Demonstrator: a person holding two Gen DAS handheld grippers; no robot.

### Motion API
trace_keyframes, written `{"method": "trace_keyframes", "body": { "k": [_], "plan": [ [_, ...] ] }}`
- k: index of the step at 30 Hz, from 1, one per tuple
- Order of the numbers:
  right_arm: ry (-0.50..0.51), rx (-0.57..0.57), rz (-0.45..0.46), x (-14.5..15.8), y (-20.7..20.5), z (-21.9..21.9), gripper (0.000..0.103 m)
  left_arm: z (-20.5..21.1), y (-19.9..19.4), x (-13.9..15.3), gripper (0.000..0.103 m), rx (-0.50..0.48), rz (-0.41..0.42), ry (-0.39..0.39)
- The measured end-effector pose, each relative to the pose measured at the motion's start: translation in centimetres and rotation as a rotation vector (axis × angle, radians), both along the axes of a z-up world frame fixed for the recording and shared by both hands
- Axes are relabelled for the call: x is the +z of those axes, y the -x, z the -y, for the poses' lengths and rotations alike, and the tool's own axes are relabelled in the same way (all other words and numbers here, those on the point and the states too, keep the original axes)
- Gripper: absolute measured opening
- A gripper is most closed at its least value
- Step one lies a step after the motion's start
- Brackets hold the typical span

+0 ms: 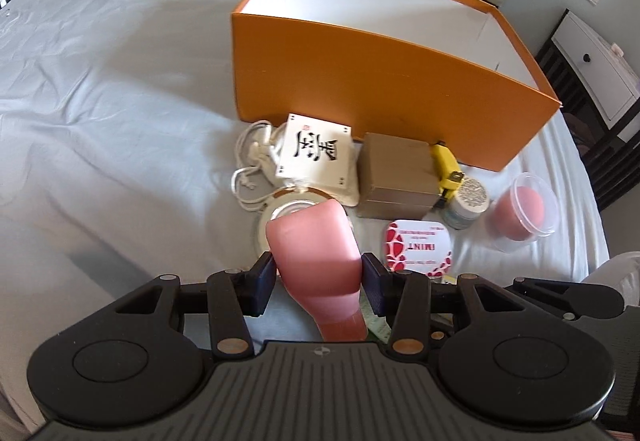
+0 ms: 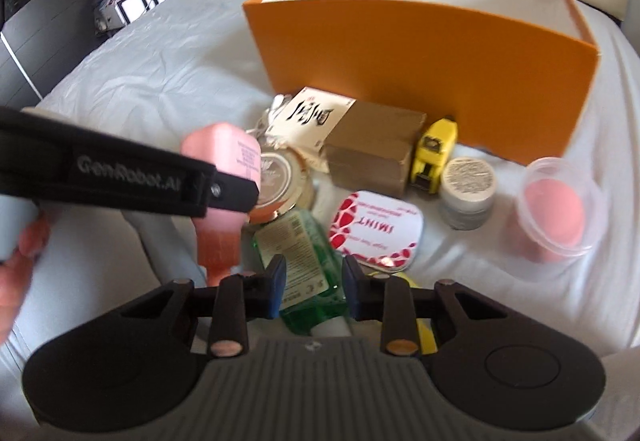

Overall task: Organize rigid objects
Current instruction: 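Grasp the pink lotion bottle with the left tool while the right tool grasps the green soap bottle, then carry the pink bottle with the left tool while the right tool carries the green bottle into the box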

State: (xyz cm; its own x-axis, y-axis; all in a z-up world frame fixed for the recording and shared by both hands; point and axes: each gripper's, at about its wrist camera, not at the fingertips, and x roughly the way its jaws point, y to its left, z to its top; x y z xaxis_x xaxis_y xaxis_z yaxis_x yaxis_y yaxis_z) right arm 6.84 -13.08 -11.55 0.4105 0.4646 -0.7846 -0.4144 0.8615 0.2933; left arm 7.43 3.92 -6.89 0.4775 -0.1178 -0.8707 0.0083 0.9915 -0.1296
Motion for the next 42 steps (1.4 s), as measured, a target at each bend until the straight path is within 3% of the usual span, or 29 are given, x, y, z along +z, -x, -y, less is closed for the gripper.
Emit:
{"method": "trace_keyframes", "body": {
  "k": [4,9,15,22,29,34,42],
  "plan": [
    [0.049,0.01,0.002,-0.5,-0.2,-1.0,0.035,-0.4,0.2,0.1,0.052,-0.019,0.01,-0.002],
    [0.052,0.047,-0.012,-1.1,-0.6,-2.1,0.057,-0.5,0.0,-0.3,0.052,-0.033,0.017,0.004],
    [0.128,0.068,0.002,-2.1,-1.0,-3.6,0.055,-0.6,-0.1,-0.4,0.051,-0.039,0.021,0.014],
    [0.106,0.054,0.017,-1.6,-0.5,-2.9,0.051,-0.6,0.0,-0.2,0.051,-0.038,0.034,0.018],
    [0.056,-0.026,0.072,1.6,1.0,-0.1,0.049,-1.0,0.6,1.3,0.051,-0.016,0.075,0.033],
    [-0.037,-0.11,0.084,4.1,0.6,2.2,0.048,-1.0,0.6,3.1,0.051,-0.013,0.124,0.036],
    [-0.121,-0.189,0.207,9.9,-2.1,4.0,0.048,0.0,-2.1,8.1,0.051,-0.062,0.282,0.045]
  ]
}}
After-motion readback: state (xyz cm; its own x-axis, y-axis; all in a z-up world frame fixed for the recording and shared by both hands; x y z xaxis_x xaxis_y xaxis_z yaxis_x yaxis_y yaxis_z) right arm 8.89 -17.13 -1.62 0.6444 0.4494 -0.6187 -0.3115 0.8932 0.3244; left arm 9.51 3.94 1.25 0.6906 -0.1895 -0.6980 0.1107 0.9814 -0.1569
